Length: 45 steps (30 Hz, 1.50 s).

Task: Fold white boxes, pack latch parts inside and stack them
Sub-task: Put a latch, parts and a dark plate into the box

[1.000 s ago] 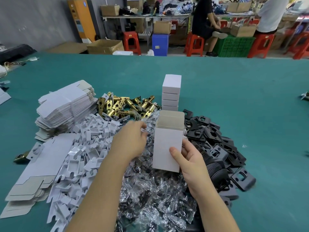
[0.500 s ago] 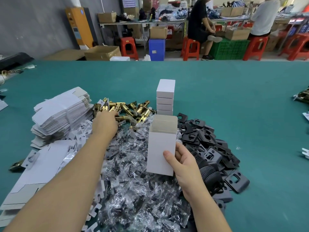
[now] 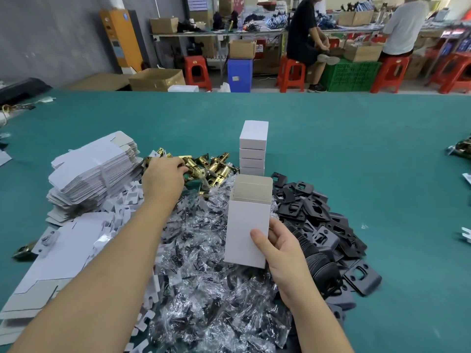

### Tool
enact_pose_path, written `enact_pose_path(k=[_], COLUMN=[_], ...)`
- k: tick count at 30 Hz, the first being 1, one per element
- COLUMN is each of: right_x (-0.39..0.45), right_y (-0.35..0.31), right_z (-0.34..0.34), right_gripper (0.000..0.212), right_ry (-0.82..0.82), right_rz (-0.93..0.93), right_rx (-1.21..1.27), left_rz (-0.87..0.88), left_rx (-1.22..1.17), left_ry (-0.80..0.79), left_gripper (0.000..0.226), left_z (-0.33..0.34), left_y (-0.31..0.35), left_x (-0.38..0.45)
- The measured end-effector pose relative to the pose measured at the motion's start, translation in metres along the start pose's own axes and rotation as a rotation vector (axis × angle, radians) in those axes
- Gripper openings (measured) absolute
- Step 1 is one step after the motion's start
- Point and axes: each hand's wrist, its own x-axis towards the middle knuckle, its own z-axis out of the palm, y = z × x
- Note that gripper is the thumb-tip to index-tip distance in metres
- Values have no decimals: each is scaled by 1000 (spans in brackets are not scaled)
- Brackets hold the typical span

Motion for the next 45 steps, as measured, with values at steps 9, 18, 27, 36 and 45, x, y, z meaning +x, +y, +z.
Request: enact_pose_path(k=[9, 18, 27, 36, 45], right_x=[1, 0, -2, -6, -7], right_y=[1, 1, -3, -5, -10], right_z=[1, 0, -1, 3, 3], right_gripper=[31, 40, 48, 45, 55], right_ry=[-13, -31, -73, -114, -135], right_rz=[-7, -15, -40, -56, -62], right_rx=[-11, -9, 71, 39, 100], left_rz=[-403, -192, 165, 255, 396], left_rx=[-570, -918, -1000, -733, -493], left_ry=[119, -109, -316, -228, -304], left_gripper=[20, 14, 14, 13, 8], left_z=[-18, -89, -124, -125, -132], left_y=[-1, 25, 57, 58, 65], left_x=[10, 6, -44, -53, -55])
